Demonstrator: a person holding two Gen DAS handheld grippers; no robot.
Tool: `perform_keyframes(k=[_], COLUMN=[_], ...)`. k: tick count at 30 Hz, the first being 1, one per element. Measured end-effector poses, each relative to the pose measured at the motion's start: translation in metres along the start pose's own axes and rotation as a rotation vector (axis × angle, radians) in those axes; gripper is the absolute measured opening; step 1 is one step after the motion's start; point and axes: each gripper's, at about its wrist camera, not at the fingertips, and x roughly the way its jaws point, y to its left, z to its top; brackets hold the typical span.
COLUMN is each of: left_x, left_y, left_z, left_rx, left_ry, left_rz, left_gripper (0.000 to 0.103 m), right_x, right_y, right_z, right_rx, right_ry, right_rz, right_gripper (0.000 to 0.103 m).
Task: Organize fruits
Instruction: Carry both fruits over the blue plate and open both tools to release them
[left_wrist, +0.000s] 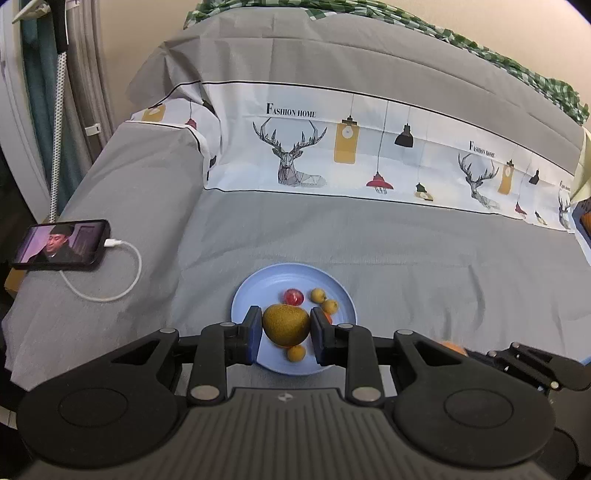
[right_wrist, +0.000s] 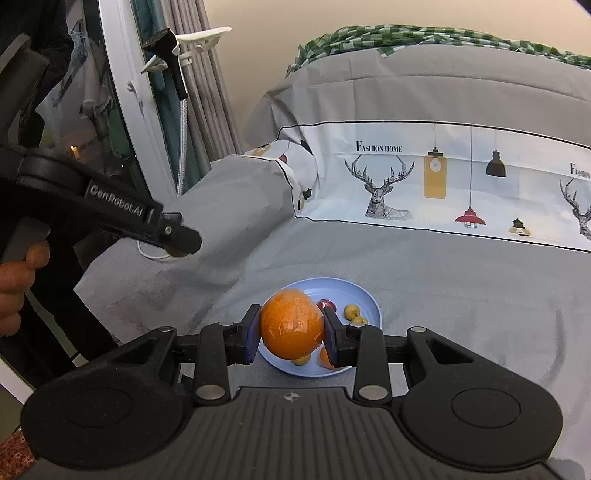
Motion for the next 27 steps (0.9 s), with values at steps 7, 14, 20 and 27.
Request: perform_keyframes(k=[7,14,20,27], left_x=[0.026,0.075,0.122,0.177], left_y=[0.003,0.006,0.01,0.017], left_z=[0.005,0.013,0.022,0.021], left_rx=[-0.023,-0.005,0.008,0.029], left_ry=[0.033,0.09,0.108,0.148], left_rz=[-0.014,-0.017,-0.005,0.032], left_gripper=[0.031,0.031,0.031,0.031], right_x=[0.023,0.061,0.108,0.159], right_y=[-0.003,-0.017,-0.032,-0.034], right_z=[0.008,0.008,0.002,-0.005], right_rx=[-0.025,-0.022,-0.051,-0.134], right_ry=[-0.002,0.047,0.097,0.173], right_rz=[-0.019,-0.061,-0.128,-0.122], right_gripper=[0.036,0.036,0.036,0.036])
